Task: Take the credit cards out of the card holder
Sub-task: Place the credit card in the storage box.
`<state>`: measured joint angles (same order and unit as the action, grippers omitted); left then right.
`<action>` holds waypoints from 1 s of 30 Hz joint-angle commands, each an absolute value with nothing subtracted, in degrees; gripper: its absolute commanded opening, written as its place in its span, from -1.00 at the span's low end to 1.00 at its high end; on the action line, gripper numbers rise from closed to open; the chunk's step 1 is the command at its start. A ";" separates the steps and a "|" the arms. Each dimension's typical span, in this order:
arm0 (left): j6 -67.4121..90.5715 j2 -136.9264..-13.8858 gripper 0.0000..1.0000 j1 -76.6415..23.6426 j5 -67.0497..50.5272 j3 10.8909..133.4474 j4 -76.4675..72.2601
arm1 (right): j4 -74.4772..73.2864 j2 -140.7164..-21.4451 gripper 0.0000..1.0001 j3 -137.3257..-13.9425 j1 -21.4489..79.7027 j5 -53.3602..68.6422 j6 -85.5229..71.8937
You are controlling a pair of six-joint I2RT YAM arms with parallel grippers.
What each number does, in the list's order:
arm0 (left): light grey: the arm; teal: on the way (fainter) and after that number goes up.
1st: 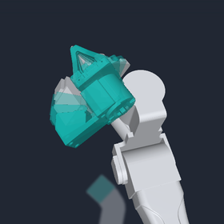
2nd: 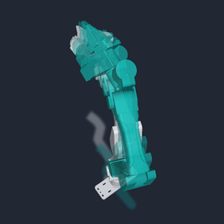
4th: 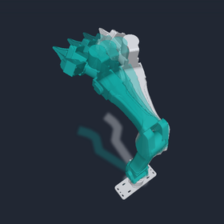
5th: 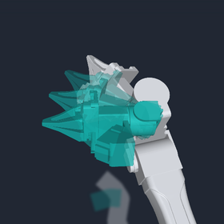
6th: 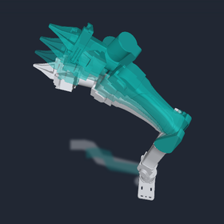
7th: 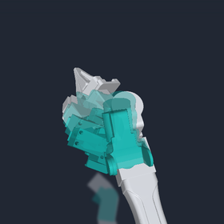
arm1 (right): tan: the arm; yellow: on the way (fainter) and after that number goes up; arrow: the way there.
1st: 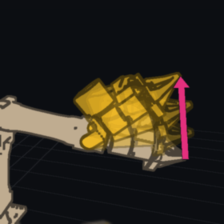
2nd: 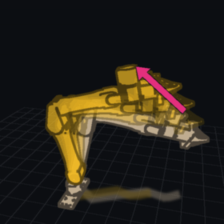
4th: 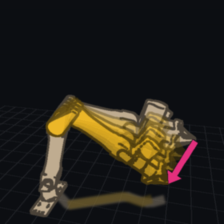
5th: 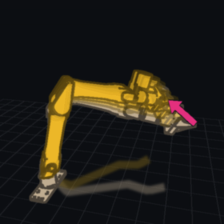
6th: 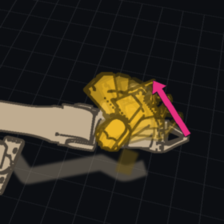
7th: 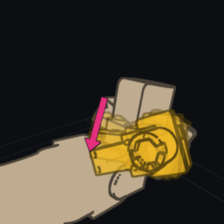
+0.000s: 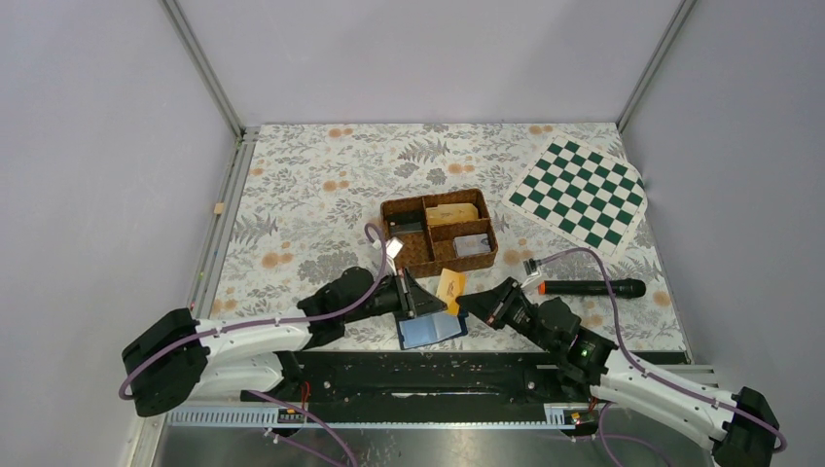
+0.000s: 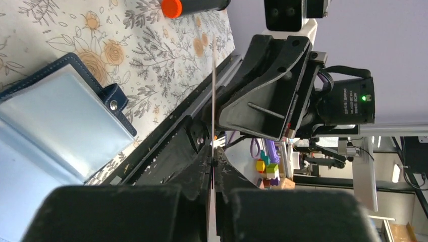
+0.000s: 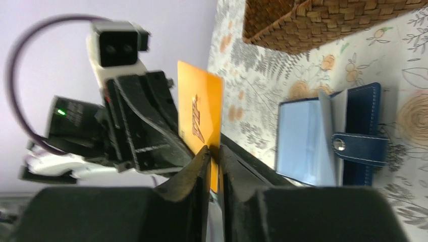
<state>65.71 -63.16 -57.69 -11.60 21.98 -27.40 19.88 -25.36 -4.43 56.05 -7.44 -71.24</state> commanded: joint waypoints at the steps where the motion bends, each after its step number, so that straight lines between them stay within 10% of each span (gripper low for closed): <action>1: 67.13 -60.82 -1.00 -57.51 -13.77 20.01 -33.33 | 14.06 -23.63 -0.49 -10.18 55.90 -2.39 -57.85; 14: 46.70 -46.26 -1.00 -56.18 -22.32 29.28 2.62 | -19.28 -32.66 -0.03 -37.72 54.28 8.69 -32.19; 30: 42.19 -49.26 -1.00 -56.17 -36.82 30.02 0.26 | -17.49 -45.12 0.39 -40.82 49.11 28.89 -27.35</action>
<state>43.97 -49.71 -56.34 -33.23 28.49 2.94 -19.03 -44.42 -40.23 50.28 23.27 -29.34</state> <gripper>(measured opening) 0.010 0.686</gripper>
